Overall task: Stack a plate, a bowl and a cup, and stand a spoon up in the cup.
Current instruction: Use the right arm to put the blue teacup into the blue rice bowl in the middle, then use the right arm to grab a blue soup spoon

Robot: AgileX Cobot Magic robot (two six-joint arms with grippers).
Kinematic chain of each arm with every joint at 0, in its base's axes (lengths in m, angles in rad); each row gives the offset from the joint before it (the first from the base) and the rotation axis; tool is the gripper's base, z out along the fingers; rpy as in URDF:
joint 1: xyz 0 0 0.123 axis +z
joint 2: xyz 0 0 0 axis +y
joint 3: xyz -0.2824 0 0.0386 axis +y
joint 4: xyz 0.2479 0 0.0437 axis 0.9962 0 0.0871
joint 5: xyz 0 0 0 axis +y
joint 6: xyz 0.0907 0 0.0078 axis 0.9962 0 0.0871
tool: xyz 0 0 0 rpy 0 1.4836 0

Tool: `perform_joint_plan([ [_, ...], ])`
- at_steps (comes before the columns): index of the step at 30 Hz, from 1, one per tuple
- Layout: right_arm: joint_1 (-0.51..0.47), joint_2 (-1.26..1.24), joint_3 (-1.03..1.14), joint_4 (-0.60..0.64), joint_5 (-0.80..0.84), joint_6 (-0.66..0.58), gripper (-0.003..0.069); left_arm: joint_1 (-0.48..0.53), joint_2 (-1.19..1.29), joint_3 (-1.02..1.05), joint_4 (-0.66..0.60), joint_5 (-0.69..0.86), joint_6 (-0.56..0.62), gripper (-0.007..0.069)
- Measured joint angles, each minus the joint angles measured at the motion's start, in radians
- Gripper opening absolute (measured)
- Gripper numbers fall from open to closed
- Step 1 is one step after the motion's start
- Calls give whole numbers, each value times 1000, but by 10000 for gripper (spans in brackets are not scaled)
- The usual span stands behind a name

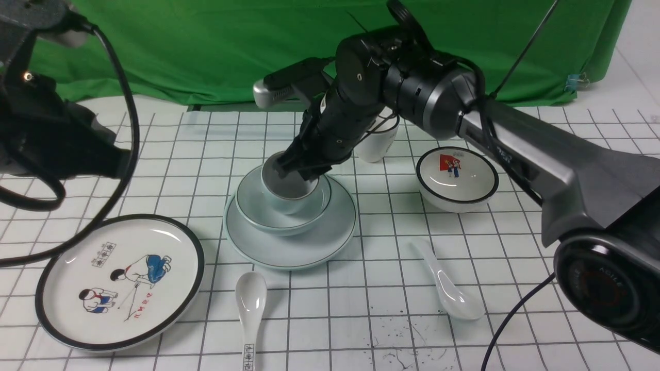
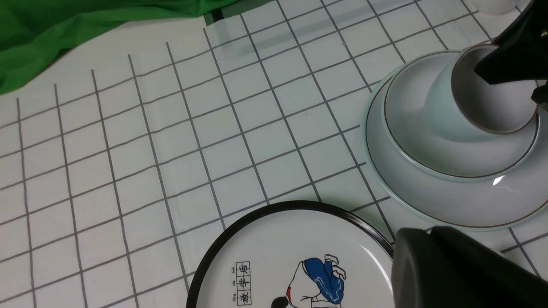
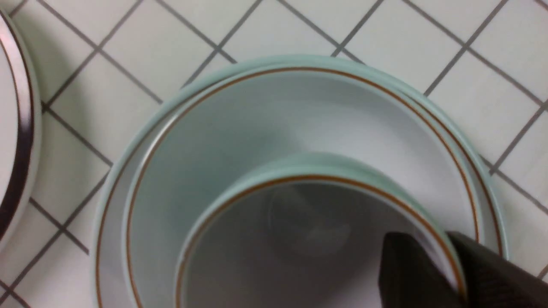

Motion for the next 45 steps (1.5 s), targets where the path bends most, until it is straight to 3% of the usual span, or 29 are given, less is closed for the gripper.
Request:
perform_joint_plan([
  [2,0,2,0,0,0,1,160,0,0,0,0,0,0,-29],
  [9,-3,-9,-11,4,28,1,353,0,0,0,0,0,0,-29],
  [16,-22,-119,-113,0,231,-63,492,0,0,0,0,-9,0,-29],
  [24,-49,-345,41,-111,268,-87,514,0,0,0,0,-9,0,-29],
  [30,-60,-541,410,-218,252,-53,514,0,0,0,0,-9,0,-28],
  [36,-78,-613,814,-224,-20,43,514,0,0,0,-1,-8,0,-28],
  [45,-98,-507,971,-215,-237,93,514,0,0,0,-44,-4,20,-28],
])
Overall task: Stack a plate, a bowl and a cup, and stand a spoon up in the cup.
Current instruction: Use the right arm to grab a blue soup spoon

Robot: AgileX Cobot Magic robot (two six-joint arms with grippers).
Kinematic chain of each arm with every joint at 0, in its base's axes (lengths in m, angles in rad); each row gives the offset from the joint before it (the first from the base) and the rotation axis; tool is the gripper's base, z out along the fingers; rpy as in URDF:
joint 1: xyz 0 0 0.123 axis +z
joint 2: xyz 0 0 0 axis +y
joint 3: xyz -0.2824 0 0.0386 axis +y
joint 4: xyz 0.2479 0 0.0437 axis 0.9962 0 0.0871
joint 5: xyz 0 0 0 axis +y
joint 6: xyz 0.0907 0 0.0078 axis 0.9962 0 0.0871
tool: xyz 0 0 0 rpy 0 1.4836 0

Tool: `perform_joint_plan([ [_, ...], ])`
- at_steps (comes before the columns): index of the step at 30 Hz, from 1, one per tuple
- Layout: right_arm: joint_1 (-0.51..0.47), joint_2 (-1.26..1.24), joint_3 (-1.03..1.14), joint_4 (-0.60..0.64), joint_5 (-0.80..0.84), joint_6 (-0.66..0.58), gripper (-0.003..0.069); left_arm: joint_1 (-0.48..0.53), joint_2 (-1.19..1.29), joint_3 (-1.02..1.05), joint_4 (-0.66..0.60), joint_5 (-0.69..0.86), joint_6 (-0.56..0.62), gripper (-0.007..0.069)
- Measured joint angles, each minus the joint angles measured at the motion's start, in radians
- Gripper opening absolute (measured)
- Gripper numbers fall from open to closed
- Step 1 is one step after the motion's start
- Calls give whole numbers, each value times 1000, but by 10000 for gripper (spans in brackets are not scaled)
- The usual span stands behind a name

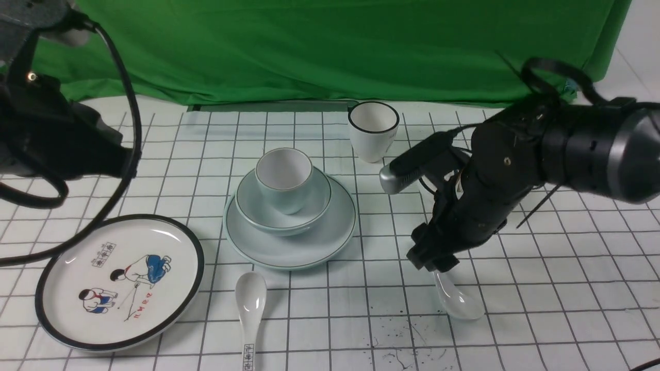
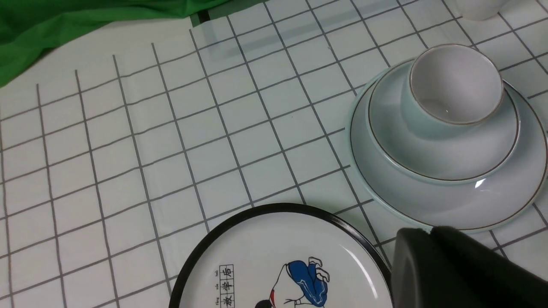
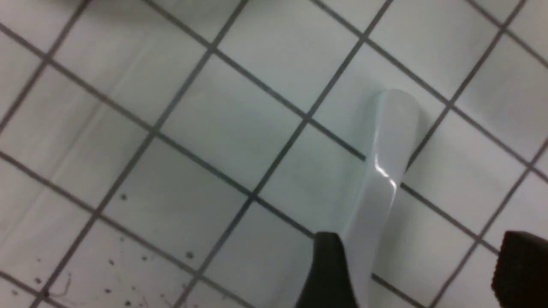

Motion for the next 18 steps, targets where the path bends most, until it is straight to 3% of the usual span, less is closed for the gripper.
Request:
perform_joint_plan([
  [6,-31,76,2,14,-50,7,515,0,0,0,-10,1,3,-28],
  [13,-32,88,2,136,-101,-42,515,0,0,0,-4,1,3,-28],
  [18,-32,88,2,147,-105,-46,475,0,0,0,-10,1,3,-28],
])
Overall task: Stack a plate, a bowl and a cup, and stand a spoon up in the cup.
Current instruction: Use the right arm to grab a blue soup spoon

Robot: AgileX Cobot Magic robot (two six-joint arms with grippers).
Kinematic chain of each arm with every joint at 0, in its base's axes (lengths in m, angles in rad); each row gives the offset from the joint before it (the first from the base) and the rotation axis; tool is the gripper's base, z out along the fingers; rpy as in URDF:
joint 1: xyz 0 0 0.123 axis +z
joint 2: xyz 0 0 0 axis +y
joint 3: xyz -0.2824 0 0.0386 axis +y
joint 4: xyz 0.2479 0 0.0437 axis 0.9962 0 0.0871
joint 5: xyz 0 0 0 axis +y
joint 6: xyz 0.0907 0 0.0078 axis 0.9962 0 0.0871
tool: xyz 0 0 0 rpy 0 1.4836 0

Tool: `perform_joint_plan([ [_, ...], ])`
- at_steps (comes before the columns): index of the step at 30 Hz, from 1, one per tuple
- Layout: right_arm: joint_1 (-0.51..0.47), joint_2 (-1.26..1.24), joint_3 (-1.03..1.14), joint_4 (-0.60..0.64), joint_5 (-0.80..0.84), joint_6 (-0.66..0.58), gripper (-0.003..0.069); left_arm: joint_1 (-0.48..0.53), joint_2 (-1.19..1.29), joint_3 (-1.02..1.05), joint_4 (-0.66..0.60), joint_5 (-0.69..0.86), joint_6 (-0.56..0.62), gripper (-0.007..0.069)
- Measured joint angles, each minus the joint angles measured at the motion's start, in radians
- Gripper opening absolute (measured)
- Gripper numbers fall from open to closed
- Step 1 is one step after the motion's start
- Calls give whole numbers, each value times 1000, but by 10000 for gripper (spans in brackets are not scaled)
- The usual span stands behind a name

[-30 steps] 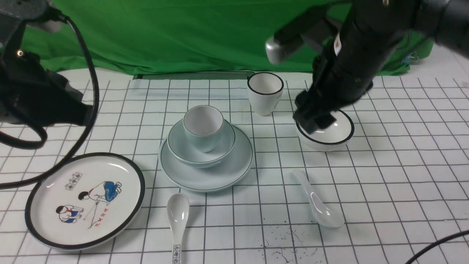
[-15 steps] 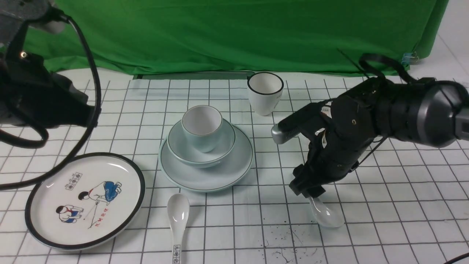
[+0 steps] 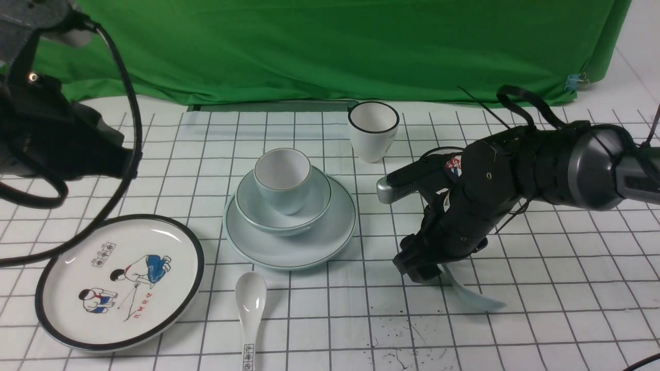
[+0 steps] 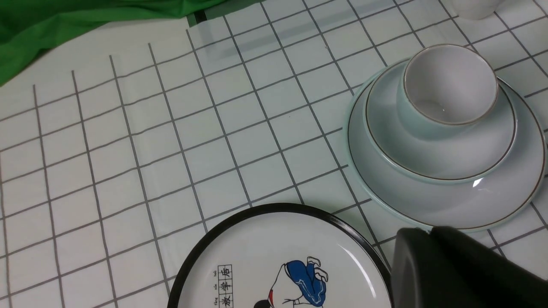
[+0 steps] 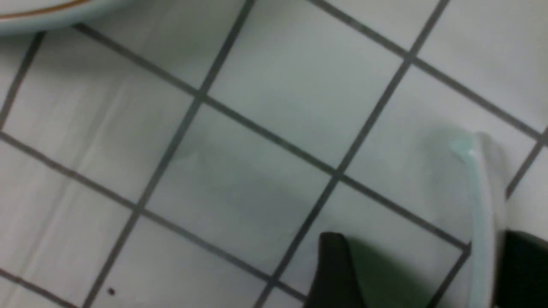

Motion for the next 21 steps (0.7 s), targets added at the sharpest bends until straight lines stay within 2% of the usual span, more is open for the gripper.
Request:
perform_joint_plan([
  [3,0,0,0,0,2,0,403,0,0,0,0,0,3,-28],
  [6,0,0,0,0,6,0,281,0,0,0,0,0,9,-28],
  [9,0,0,0,0,10,-8,200,0,0,0,0,0,11,-28],
  [12,0,0,0,0,12,-29,165,0,0,0,0,1,15,-28],
  [21,0,-100,-22,4,34,-75,165,0,0,0,0,7,18,-28],
])
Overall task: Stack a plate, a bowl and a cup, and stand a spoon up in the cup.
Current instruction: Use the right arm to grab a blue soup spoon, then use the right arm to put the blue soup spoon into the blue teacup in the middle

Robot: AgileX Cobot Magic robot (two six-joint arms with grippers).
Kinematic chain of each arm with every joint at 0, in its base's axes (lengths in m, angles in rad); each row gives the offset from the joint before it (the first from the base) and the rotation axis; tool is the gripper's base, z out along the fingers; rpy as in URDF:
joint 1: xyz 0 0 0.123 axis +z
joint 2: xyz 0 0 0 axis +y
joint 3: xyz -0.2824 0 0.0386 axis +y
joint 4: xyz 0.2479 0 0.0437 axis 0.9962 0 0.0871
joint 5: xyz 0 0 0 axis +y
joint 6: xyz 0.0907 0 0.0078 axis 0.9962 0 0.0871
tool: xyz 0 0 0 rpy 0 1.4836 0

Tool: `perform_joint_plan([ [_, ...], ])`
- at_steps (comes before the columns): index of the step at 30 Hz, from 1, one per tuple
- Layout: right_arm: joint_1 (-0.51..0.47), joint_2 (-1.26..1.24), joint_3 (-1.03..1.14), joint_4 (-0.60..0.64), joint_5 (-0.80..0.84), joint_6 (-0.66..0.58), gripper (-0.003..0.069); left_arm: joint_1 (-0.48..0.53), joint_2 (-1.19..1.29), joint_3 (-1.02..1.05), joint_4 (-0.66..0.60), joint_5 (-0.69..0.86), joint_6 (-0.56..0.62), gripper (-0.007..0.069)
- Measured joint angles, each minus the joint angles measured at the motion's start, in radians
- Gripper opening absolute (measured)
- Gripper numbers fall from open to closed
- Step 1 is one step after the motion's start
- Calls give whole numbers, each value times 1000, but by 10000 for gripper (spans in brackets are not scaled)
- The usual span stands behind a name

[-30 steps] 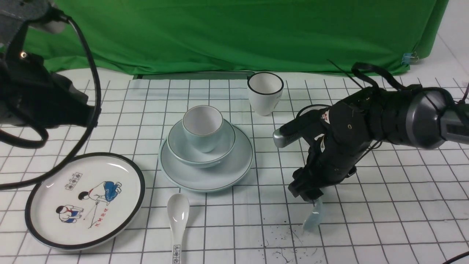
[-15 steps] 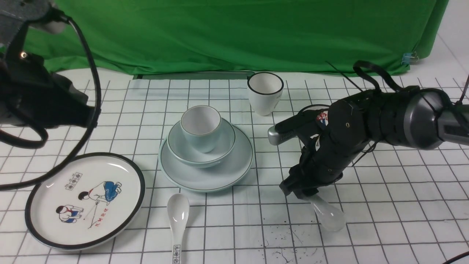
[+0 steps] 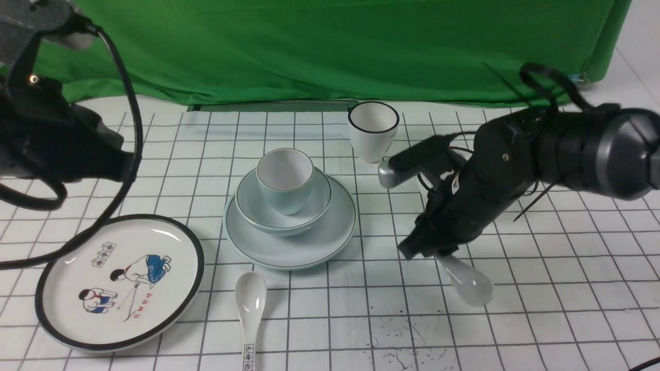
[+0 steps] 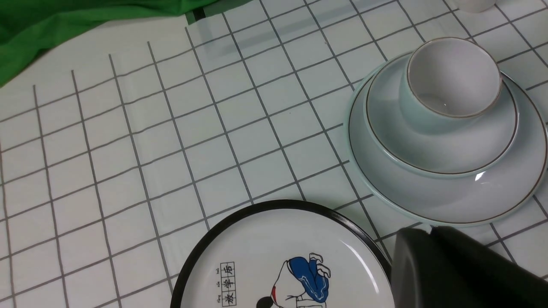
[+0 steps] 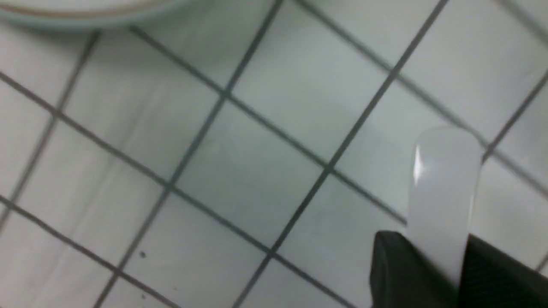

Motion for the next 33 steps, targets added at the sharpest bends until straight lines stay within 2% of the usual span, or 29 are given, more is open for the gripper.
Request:
perform_joint_plan([
  [3,0,-91,-61,12,-49,-21,165,0,0,0,0,-1,1,-28],
  [6,0,-133,-142,110,-98,-106,165,0,0,0,0,-2,1,-28],
  [10,18,-126,-235,352,-205,-329,165,0,0,0,0,-10,1,-28],
  [13,68,-85,-276,512,-325,-506,165,0,0,0,0,-12,1,-28],
  [16,117,-34,-295,558,-435,-575,165,0,0,0,0,-12,1,-28],
  [26,245,145,-306,575,-708,-606,165,0,0,0,0,-12,1,-28],
  [33,257,215,-308,572,-879,-551,165,0,0,0,0,-15,4,-28],
])
